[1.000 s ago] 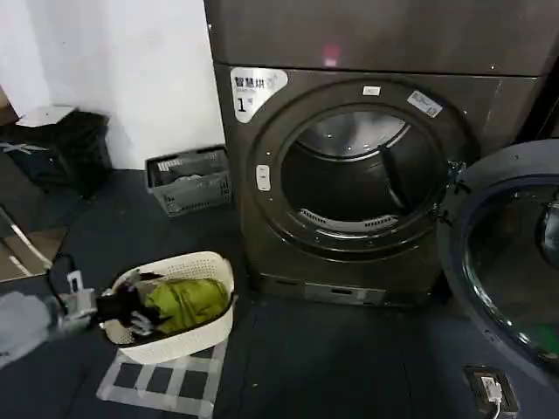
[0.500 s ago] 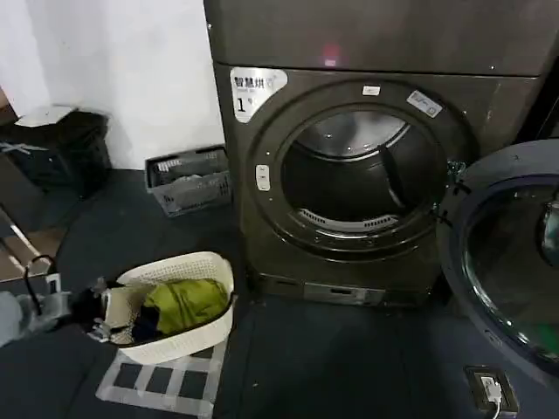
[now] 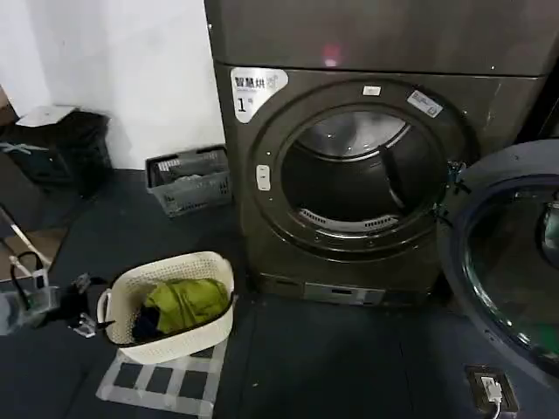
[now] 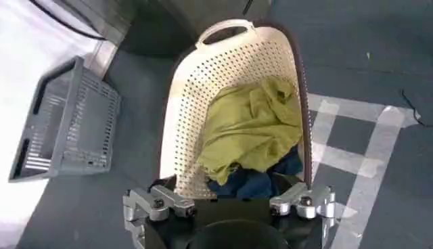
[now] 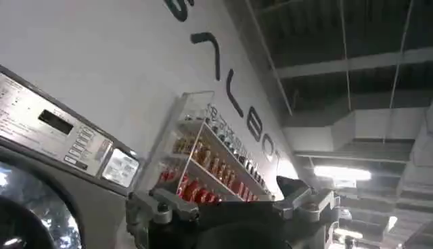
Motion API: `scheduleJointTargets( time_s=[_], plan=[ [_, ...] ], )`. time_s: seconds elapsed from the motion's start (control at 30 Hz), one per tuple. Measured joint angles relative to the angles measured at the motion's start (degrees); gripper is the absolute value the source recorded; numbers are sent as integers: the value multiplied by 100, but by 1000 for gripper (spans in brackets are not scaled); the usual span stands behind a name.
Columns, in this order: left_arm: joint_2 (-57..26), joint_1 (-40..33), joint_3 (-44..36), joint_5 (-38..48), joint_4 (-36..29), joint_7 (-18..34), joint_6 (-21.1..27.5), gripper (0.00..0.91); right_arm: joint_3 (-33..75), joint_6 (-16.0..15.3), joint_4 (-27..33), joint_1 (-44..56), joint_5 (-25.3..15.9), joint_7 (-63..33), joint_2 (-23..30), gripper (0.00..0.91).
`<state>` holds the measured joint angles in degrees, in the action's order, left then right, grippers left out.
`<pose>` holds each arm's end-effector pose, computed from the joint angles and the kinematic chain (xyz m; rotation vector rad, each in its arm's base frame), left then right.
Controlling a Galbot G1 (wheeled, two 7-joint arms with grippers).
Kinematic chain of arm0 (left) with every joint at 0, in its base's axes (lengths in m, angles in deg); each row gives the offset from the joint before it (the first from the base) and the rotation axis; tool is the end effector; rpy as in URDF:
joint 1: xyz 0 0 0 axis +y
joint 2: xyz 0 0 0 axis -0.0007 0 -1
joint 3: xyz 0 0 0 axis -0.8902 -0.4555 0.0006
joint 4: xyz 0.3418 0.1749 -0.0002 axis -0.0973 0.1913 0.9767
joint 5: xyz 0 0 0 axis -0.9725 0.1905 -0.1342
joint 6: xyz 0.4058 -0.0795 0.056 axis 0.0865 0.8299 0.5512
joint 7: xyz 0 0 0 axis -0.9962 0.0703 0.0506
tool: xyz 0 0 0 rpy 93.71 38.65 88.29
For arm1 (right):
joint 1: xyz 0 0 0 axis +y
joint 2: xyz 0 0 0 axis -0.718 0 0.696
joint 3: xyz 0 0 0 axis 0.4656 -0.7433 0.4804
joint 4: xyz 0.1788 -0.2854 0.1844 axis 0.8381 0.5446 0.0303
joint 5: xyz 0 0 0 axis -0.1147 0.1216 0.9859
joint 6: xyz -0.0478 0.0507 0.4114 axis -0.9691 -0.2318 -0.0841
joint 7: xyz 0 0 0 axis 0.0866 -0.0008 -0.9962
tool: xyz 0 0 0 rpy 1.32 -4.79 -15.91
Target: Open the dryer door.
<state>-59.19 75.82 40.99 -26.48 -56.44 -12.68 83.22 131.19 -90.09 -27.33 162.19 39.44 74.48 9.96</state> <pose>0.3894 0.3288 -0.1799 -0.9048 -1.9958 -1.2593 -0.0379 -0.5243 0.0155 1.4201 2.2988 -0.8025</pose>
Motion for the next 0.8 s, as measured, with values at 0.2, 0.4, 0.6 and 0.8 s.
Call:
scheduleJointTargets(
  time_s=[0.2, 0.4, 0.6, 0.8],
  plan=[
    [-17, 15, 0, -65, -12, 43, -73, 907, 2, 1, 0, 13, 2, 14, 2, 907],
    [-32, 31, -2, -148, -8, 25, -93, 907, 0, 1, -13, 17, 2, 22, 8, 907],
    [-33, 51, -20, -151, -8, 18, -92, 907, 22, 1, -28, 37, 2, 23, 9, 907],
    [-38, 84, -42, -187, 39, 24, -133, 907, 21, 1, -34, 38, 2, 26, 10, 907]
  ],
)
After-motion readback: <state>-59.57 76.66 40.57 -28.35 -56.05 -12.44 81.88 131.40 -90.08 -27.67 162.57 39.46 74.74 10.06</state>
